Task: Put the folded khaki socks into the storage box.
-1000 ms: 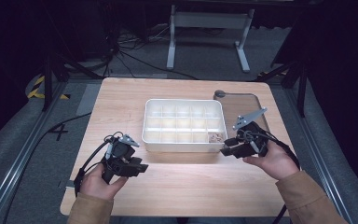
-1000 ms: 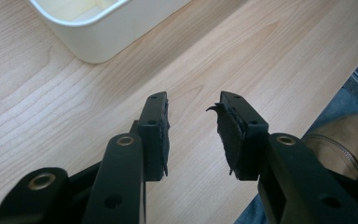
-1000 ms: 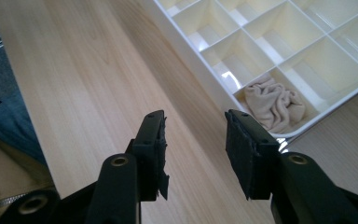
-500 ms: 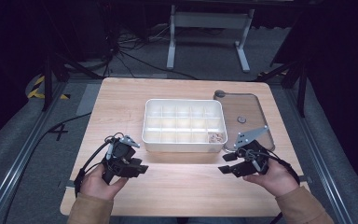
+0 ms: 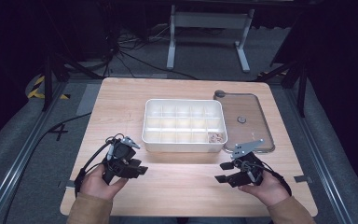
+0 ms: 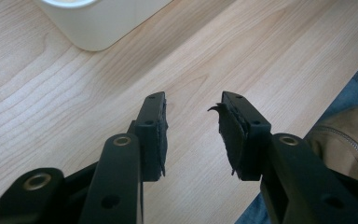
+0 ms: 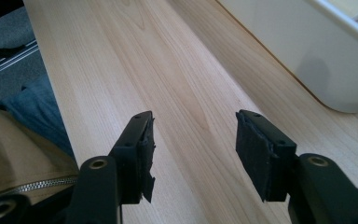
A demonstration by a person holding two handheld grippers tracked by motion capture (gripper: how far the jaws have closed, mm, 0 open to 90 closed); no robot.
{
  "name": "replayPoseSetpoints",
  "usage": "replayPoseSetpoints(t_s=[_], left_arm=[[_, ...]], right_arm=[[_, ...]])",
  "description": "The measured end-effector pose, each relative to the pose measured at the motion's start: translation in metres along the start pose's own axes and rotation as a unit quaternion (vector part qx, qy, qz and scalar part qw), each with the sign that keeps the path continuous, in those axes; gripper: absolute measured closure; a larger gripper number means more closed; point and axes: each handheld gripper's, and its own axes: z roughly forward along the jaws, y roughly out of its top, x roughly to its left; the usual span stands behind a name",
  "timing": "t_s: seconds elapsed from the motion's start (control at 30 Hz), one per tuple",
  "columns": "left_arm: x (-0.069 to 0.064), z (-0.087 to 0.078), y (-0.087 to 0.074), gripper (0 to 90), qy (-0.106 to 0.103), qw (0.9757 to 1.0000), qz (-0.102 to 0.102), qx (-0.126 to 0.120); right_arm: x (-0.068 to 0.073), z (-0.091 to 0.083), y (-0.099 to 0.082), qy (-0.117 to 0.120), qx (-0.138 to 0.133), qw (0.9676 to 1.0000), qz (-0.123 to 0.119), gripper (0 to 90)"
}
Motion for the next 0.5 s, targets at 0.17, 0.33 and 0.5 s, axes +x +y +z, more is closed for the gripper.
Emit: replayPoseSetpoints(t_s=[0.17, 0.33, 0.5], left_arm=[[0.002, 0.000, -0.001, 61.1, 0.003, 1.0000, -0.001, 0.003], [0.002, 0.002, -0.001, 60.2, 0.005, 1.0000, 0.001, 0.006], [0.004, 0.004, -0.001, 59.2, 0.011, 0.9999, 0.006, 0.005]], right_arm=[[0.000, 0.005, -0.008, -0.001, 0.004, 1.0000, 0.005, 46.5], [-0.002, 0.009, -0.014, -0.012, -0.001, 0.9999, 0.001, 46.7], [-0.007, 0.015, -0.019, -0.016, 0.015, 0.9996, 0.017, 48.8]])
